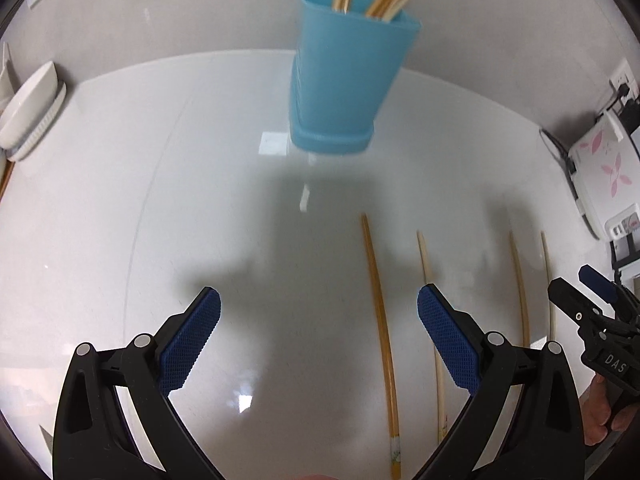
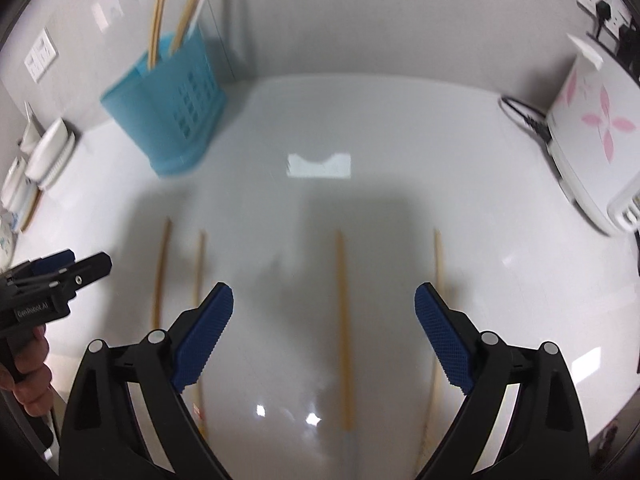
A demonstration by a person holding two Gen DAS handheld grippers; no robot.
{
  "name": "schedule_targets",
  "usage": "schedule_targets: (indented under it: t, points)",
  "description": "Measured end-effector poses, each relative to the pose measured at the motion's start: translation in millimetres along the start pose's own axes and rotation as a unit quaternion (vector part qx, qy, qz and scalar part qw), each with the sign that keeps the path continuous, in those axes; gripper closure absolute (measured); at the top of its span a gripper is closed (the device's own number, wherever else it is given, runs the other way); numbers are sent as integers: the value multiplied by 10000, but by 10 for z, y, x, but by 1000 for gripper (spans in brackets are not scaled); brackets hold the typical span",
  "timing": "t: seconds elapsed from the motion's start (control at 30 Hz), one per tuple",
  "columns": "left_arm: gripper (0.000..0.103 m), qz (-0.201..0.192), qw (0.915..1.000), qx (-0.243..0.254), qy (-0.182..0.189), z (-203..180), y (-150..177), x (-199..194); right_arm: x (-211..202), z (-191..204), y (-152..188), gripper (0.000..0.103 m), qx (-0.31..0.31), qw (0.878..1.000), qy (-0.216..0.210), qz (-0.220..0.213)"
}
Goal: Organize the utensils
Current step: 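Return both tools to the chopsticks and grasp a blue-tipped chopstick with the right tool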
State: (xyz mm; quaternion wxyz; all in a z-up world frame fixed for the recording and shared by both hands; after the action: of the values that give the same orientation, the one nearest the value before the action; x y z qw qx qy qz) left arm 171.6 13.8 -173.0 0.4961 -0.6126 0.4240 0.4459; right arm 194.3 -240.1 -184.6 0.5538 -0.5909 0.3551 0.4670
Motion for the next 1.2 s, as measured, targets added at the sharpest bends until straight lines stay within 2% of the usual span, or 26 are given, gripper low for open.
schedule_targets:
  t: [0.2,0.4,0.53,0.7,0.87,1.03,1.17,1.2]
  points:
    - [6,347,9993,68,-144,-129,276,159,119,-67,222,15,-10,9988,106,476]
    - [6,632,9975,118,-293,-213,471,264,218,-72,456,26,41,9951,27,986]
    - [6,801,9961,152,-332,-246,591,339,320,-64,587,38,25,9908,95,1349]
    - [7,926,9944,187,-472,-263,682,372,367,-32,683,46,78,9874,42,1579]
    - [14,1009,9938,154,-440,-262,709,354,389,23,737,51,5,9848,109,1735]
    - [29,1171,9920,219,-416,-309,772,389,416,44,765,65,35,9823,167,1864]
    - [34,1283,9903,333,-419,-383,808,419,438,72,772,70,29,9805,221,1954]
    - [39,1282,9902,349,-437,-376,811,405,442,80,775,71,26,9802,222,1966]
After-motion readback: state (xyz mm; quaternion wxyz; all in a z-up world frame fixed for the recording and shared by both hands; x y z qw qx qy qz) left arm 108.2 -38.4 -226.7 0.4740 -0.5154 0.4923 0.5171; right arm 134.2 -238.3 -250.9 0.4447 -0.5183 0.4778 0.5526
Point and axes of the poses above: each gripper's, at about its wrist camera, not at the fingertips, and x roughly the way its jaws point, z to its left, y to its underside, the point moved 7 cm from there along x, roughly the way its jaws point, and after that the axes turned 7 degrees about z, right-handed, at the moved point
